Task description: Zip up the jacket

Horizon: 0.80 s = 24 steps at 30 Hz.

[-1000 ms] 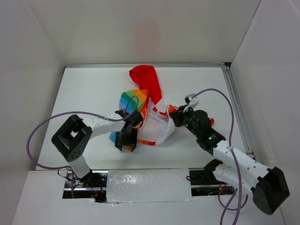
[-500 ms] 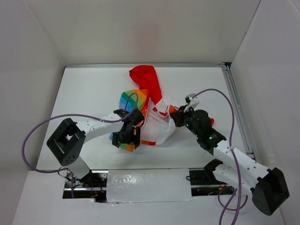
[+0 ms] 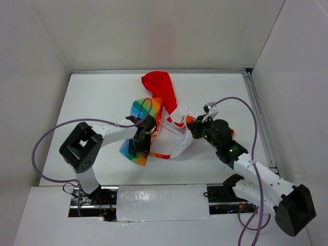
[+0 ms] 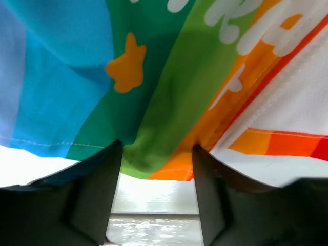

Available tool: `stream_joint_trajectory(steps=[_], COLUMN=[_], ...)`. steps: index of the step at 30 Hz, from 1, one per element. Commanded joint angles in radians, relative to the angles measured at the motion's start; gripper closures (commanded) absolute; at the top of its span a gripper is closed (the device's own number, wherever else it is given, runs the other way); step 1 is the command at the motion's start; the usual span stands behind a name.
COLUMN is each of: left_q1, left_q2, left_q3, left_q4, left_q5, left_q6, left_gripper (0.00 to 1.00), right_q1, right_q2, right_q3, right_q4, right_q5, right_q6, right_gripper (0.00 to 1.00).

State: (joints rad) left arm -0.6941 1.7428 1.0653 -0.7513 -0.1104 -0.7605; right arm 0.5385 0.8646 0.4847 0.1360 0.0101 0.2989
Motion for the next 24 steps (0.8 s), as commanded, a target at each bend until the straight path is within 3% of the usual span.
stream_joint_trajectory(steps=[1, 3, 6, 8, 19, 24], left_q1=[-0.004, -0.024, -0.047, -0.050, -0.053, -0.054], left_q2=[0.047, 0.060, 0.061, 0.057, -0.088, -0.186], left_q3=[-0.019, -0.025, -0.031, -0.033, -0.085, -0.111], left_q4=[0.026, 0.021, -0.012, -0.045, -0.020, -0.005], left_q5=[0.035, 0.038, 0.026, 0.015, 0.060, 0.072], left_q6=[0.023, 0.020, -0.016, -0.048, -0.060, -0.060], left_gripper=[0.37, 0.35, 0.20, 0.15, 0.12, 0.01], right_q1=[-0.011, -0.018, -0.025, -0.025, -0.025, -0.025], right_q2=[-0.006, -0.001, 0.011, 0.019, 0.056, 0.054], right_q3=[0.049, 0.049, 0.052, 0.054, 0.071, 0.069], right_q4=[-0.006, -0.003, 0.001, 0.004, 0.001, 0.002], right_q5=[-0.002, -0.002, -0.004, -0.028, -0.050, -0.059], right_q6=[0.008, 0.012, 0.014, 0.016, 0.025, 0.023], right_gripper=[1.00, 1.00, 1.00, 1.00, 1.00, 1.00])
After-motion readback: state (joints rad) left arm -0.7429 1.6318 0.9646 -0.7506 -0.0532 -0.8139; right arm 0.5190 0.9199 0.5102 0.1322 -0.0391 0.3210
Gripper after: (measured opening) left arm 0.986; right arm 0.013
